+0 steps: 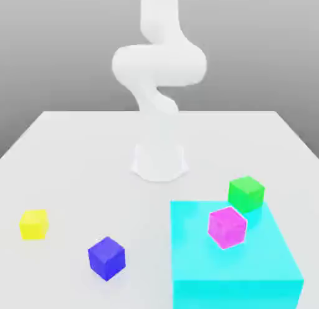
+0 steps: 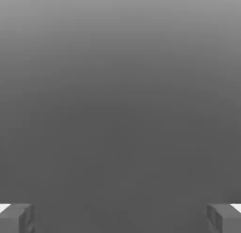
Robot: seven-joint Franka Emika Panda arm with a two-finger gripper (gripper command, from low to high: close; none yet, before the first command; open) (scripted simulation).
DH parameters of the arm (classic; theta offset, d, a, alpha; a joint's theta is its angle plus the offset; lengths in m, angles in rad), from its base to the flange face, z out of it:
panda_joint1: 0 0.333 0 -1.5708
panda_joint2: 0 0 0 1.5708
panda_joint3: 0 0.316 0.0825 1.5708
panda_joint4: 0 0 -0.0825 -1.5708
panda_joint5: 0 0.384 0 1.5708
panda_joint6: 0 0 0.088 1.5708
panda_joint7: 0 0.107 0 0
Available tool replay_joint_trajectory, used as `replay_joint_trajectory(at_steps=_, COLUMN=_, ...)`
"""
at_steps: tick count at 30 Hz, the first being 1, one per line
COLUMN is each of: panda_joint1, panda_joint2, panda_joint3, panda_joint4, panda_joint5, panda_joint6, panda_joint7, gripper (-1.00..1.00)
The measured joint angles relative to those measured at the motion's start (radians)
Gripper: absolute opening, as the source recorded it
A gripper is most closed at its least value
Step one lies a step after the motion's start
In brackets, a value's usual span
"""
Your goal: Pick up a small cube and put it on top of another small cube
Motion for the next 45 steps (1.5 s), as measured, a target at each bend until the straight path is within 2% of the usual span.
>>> replay_joint_trajectory(at_steps=14, panda_joint1=-0.150, panda_joint2=0.514, panda_joint3=-0.008, panda_joint4=-0.227, panda_joint5=-0.025, panda_joint6=0.284, panda_joint7=0.271, gripper=0.00)
replay_joint_trajectory(at_steps=21, panda_joint1=-0.203, panda_joint2=0.768, panda_joint3=-0.035, panda_joint4=-0.339, panda_joint5=0.000, panda_joint6=0.425, panda_joint7=0.378, gripper=0.00)
replay_joint_trajectory(at_steps=27, panda_joint1=-0.215, panda_joint2=0.985, panda_joint3=-0.023, panda_joint4=-0.326, panda_joint5=0.026, panda_joint6=0.593, panda_joint7=0.379, gripper=0.00)
replay_joint_trajectory(at_steps=28, panda_joint1=-0.217, panda_joint2=1.017, panda_joint3=-0.021, panda_joint4=-0.320, panda_joint5=0.027, panda_joint6=0.619, panda_joint7=0.378, gripper=-1.00)
replay_joint_trajectory(at_steps=35, panda_joint1=-0.219, panda_joint2=1.023, panda_joint3=-0.019, panda_joint4=-0.319, panda_joint5=0.025, panda_joint6=0.625, panda_joint7=0.380, gripper=-1.00)
replay_joint_trajectory(at_steps=41, panda_joint1=-0.213, panda_joint2=0.832, panda_joint3=-0.025, panda_joint4=-0.353, panda_joint5=0.009, panda_joint6=0.467, panda_joint7=0.390, gripper=-1.00)
replay_joint_trajectory(at_steps=45, panda_joint1=-0.096, panda_joint2=0.687, panda_joint3=0.044, panda_joint4=-0.373, panda_joint5=0.027, panda_joint6=0.344, panda_joint7=0.310, gripper=-1.00)
